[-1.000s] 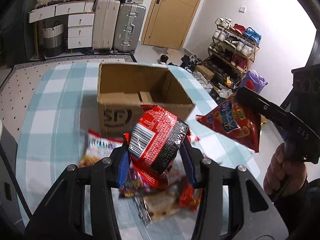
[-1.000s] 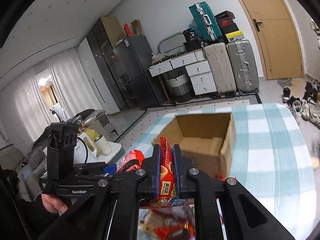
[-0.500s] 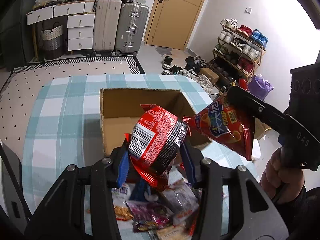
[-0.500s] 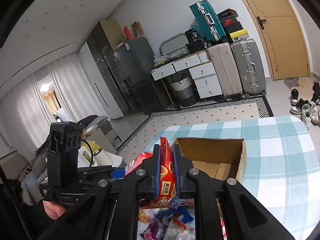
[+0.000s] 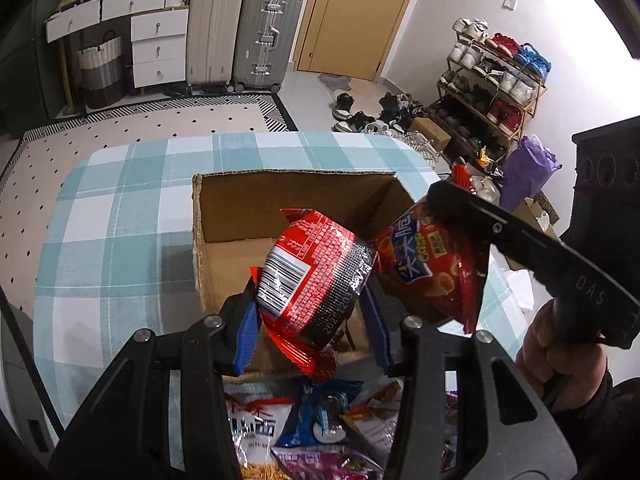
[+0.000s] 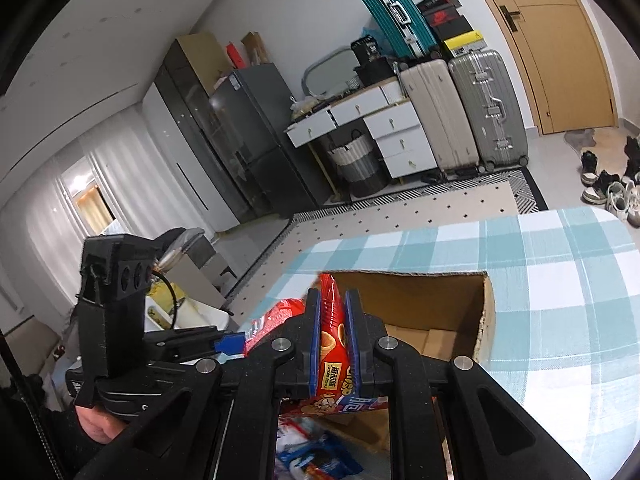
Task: Organize snacks
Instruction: 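Carry both snacks over the cardboard box with both tools, then open both tools to drop the snacks into the box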
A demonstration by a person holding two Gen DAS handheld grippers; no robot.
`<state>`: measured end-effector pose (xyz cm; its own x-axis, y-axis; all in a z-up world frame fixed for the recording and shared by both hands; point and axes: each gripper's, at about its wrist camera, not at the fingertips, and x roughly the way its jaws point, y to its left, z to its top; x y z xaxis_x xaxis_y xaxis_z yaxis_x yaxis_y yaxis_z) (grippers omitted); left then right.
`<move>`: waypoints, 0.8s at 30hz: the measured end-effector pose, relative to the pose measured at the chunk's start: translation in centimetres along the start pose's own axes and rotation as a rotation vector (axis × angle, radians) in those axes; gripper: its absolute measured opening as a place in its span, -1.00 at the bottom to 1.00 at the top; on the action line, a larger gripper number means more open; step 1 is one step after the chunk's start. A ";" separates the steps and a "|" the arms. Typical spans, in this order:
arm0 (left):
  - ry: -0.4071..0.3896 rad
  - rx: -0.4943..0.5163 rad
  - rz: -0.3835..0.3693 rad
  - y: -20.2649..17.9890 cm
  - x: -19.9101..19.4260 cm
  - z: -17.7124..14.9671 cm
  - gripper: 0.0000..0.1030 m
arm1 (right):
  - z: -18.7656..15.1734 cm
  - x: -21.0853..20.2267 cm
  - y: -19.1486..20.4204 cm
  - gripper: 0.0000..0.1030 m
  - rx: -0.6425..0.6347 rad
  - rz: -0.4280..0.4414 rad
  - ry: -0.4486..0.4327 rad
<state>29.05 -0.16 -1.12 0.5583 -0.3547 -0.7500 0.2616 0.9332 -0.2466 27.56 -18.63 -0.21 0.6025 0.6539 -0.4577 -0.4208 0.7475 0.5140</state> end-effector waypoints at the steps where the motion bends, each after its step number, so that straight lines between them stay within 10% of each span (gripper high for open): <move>1: 0.003 -0.003 0.000 0.2 0.5 0.1 -0.17 | -0.1 0.4 -0.3 -0.78 0.000 -0.002 0.007; 7: 0.027 -0.009 0.019 0.6 2.8 0.8 -0.16 | -0.2 2.0 -1.5 -0.74 -0.007 -0.066 0.021; 12: 0.033 -0.006 0.036 0.7 3.3 1.0 0.01 | -0.6 2.2 -0.5 -0.06 -0.101 -0.156 0.012; 24: -0.033 -0.008 0.070 0.2 -0.5 0.0 0.18 | -0.1 -1.7 0.5 -0.04 -0.083 -0.135 -0.055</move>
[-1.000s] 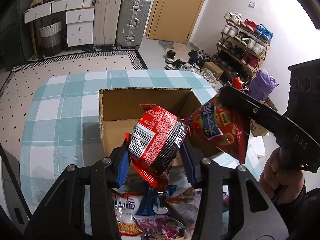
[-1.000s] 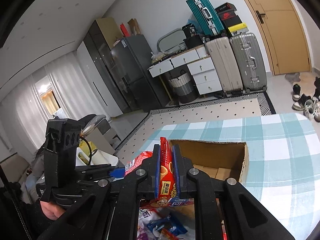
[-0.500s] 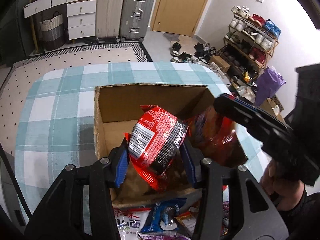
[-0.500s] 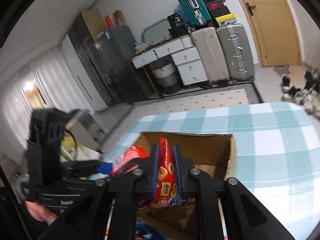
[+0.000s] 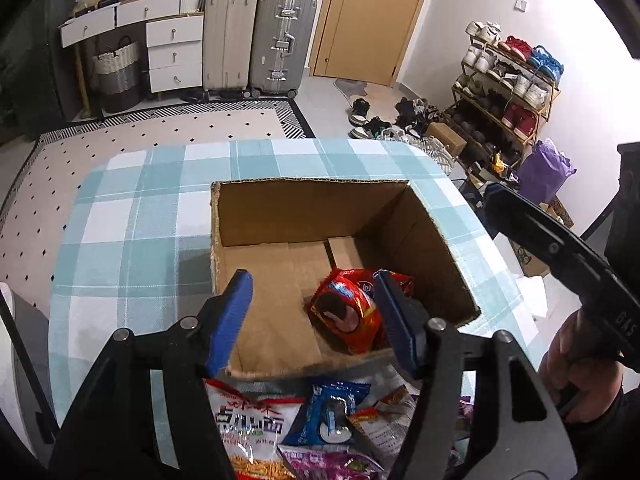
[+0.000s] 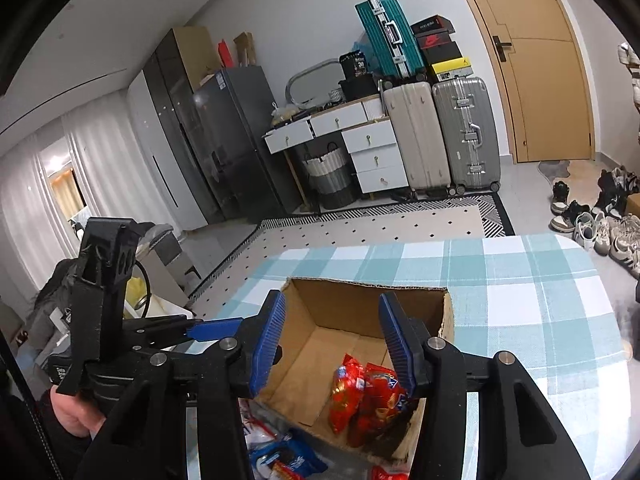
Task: Organize snacks
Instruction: 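Open both tools to drop the snacks into the box, then move the right tool back to the pile above the purple grape bag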
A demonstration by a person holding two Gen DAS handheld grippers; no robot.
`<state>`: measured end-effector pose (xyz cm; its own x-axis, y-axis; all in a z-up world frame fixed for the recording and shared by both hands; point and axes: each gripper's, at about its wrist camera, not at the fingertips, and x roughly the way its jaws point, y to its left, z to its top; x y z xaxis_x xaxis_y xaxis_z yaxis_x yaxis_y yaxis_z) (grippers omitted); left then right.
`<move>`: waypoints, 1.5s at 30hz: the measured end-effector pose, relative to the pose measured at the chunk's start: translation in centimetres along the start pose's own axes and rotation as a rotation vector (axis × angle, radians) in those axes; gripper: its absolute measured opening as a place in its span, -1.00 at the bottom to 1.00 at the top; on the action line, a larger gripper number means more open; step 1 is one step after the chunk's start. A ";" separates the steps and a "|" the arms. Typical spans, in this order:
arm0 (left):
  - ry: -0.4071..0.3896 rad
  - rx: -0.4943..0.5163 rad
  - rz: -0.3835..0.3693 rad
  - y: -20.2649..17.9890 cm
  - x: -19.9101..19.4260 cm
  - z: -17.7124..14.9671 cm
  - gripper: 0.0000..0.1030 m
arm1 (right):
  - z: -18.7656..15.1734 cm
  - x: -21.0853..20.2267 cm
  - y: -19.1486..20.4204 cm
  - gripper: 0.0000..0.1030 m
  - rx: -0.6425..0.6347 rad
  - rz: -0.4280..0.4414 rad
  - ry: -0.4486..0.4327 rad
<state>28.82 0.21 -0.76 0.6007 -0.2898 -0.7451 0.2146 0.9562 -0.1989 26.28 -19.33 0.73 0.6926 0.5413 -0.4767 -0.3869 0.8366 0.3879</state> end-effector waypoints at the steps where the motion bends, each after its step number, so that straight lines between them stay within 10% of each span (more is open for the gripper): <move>1: -0.004 0.001 0.000 0.0 -0.5 -0.2 0.18 | 0.1 -0.5 0.3 -0.04 0.001 0.002 -0.003; 45: -0.096 -0.009 0.052 -5.0 -14.1 -16.0 0.58 | -10.9 -17.5 6.2 0.54 -0.053 -0.040 -0.040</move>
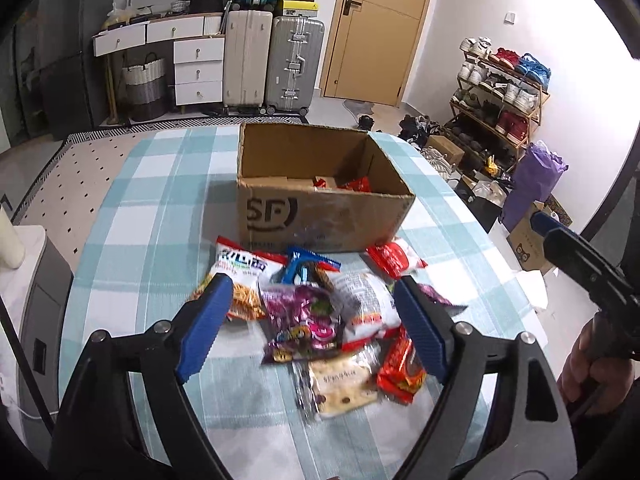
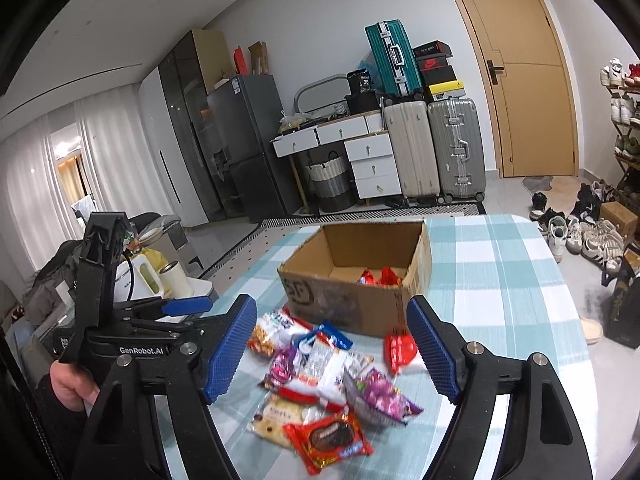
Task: Organize snacks
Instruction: 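Move the right tool back to the pile above the purple grape bag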
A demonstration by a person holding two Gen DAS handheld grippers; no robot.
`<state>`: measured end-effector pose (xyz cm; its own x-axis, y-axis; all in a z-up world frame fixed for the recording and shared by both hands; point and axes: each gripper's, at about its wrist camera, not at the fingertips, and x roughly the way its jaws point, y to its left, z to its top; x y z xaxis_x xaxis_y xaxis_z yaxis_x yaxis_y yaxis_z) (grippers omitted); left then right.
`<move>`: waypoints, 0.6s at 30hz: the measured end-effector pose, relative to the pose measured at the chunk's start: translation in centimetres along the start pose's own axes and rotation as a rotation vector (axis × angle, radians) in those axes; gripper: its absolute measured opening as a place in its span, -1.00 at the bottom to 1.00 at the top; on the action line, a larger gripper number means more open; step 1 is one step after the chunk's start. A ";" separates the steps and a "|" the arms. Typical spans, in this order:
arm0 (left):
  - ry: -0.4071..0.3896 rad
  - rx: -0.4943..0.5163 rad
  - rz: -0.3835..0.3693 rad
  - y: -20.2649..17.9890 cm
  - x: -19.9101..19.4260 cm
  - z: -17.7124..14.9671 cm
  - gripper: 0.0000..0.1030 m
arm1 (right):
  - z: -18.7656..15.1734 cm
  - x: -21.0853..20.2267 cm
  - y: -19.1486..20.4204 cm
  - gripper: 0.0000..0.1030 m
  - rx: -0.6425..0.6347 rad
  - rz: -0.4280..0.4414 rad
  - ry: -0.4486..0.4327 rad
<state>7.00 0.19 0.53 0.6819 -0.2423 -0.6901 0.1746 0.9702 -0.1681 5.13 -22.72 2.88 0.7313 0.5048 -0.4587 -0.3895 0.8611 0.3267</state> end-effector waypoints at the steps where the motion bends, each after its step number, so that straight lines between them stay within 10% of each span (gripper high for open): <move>1: 0.003 0.002 0.000 -0.1 -0.1 -0.3 0.58 | -0.4 -0.2 0.0 0.54 0.003 0.000 0.003; 18: 0.045 -0.021 0.015 -0.2 1.2 -4.2 0.61 | -5.0 -1.1 0.4 0.62 0.011 0.025 0.047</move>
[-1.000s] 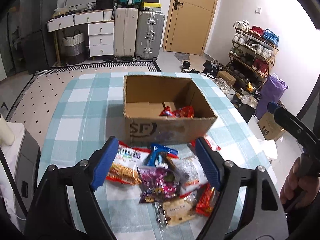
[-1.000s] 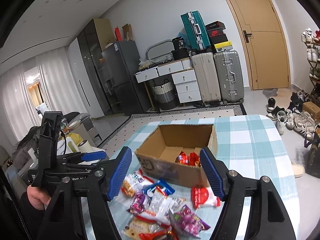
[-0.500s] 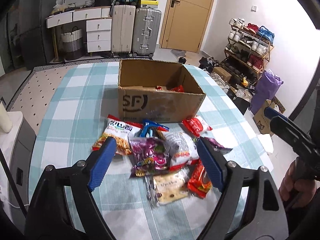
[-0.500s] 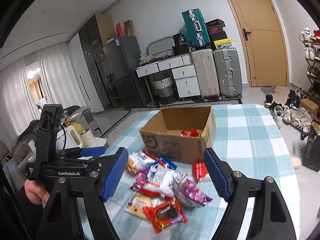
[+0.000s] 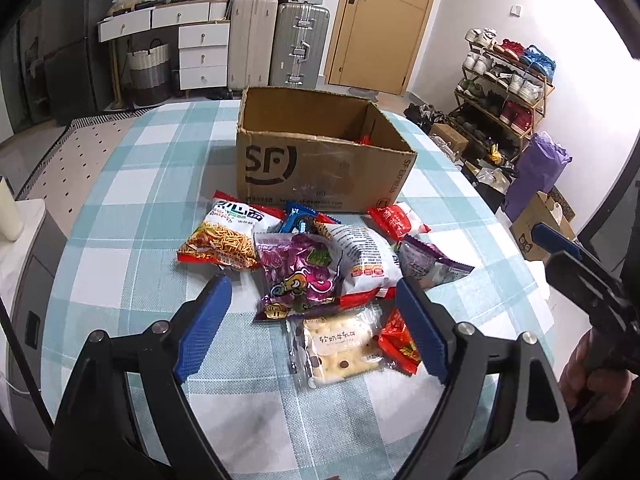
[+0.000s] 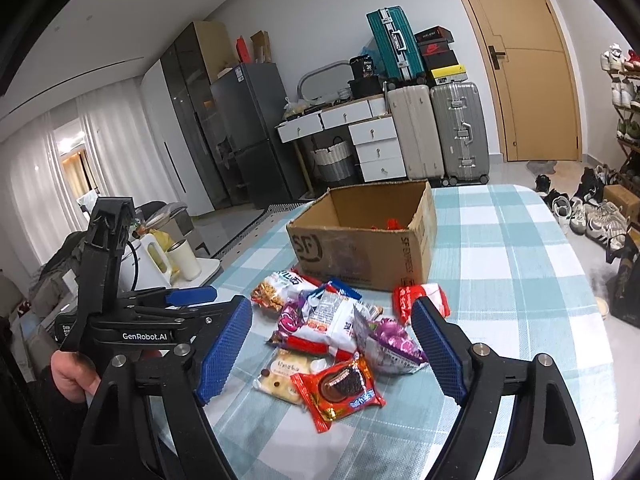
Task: Organize snacks
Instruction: 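Move the right tool back to the pile above the purple grape bag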
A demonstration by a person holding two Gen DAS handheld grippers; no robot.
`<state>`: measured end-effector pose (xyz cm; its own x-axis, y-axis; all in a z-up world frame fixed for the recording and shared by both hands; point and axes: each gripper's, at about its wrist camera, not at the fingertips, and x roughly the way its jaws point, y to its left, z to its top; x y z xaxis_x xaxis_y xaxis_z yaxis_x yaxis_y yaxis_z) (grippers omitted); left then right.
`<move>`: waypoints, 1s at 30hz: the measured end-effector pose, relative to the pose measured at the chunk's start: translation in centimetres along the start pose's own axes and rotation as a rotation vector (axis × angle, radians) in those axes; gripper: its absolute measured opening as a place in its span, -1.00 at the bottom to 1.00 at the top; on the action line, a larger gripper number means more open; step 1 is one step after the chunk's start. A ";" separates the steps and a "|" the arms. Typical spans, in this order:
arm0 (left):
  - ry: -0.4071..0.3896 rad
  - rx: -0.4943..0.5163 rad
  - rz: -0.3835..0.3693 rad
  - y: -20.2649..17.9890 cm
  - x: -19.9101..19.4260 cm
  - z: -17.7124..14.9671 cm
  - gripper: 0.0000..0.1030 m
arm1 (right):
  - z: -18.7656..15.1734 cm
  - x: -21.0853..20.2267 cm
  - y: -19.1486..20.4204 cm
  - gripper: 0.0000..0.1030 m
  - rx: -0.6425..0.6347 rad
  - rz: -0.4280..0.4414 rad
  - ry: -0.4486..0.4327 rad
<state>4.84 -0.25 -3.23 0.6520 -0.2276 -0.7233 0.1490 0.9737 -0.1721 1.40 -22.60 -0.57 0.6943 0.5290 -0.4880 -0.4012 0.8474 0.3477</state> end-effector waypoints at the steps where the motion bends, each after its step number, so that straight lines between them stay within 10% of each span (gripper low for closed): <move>1: 0.002 -0.002 0.001 0.1 0.2 0.0 0.62 | -0.2 0.2 -0.1 0.62 -0.001 0.004 0.005; 30: 0.111 -0.081 -0.017 2.8 9.1 0.3 0.97 | -2.1 8.6 -5.4 0.62 0.089 0.008 0.144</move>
<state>11.40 0.37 -10.05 0.5631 -0.2479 -0.7884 0.0959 0.9671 -0.2357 8.28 -22.58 -8.35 0.5958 0.5420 -0.5927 -0.3471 0.8393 0.4185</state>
